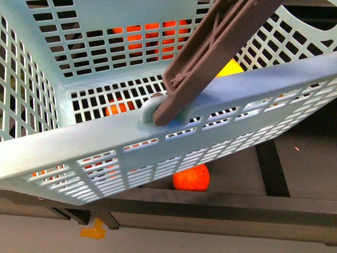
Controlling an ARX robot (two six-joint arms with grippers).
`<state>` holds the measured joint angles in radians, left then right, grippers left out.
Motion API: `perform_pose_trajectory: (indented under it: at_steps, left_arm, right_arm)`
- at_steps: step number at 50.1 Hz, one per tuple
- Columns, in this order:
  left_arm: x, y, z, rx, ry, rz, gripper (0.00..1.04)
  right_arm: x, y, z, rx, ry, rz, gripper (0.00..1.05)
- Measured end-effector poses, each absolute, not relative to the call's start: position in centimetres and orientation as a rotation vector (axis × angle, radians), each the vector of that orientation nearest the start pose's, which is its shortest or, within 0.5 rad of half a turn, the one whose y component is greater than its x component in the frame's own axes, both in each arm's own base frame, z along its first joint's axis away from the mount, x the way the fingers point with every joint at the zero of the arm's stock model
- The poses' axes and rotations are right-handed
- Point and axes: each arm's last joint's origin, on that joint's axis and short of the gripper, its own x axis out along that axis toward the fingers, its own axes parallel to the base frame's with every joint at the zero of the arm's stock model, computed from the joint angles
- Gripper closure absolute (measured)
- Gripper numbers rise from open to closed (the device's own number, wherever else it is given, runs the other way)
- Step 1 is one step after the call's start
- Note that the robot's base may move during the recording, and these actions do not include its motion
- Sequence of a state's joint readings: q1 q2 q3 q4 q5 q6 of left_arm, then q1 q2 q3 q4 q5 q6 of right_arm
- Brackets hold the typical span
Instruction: Pick mango and avocado into basket
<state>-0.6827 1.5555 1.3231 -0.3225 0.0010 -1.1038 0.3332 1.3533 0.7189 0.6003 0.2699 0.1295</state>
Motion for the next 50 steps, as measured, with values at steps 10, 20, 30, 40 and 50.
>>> perform_pose_trajectory:
  at_steps: [10, 20, 30, 40, 50]
  left_arm:
    - [27.3, -22.0, 31.9, -0.843, 0.818, -0.285, 1.00]
    - [27.3, -22.0, 31.9, -0.842, 0.820, -0.288, 1.00]
    - [27.2, -22.0, 31.9, -0.842, 0.821, -0.290, 1.00]
    - [27.3, -22.0, 31.9, -0.842, 0.821, -0.289, 1.00]
    - [27.2, -22.0, 31.9, -0.842, 0.821, -0.289, 1.00]
  right_arm:
    - [24.5, 5.9, 23.7, 0.037, -0.005, 0.004, 0.52]
    - [21.2, 3.6, 21.1, 0.010, 0.012, 0.008, 0.89]
    - [19.0, 2.4, 19.8, 0.004, 0.008, 0.008, 1.03]
    - [16.9, 1.4, 18.7, 0.003, 0.010, 0.008, 1.03]
    - [15.1, 0.1, 17.8, 0.004, 0.012, -0.002, 1.03]
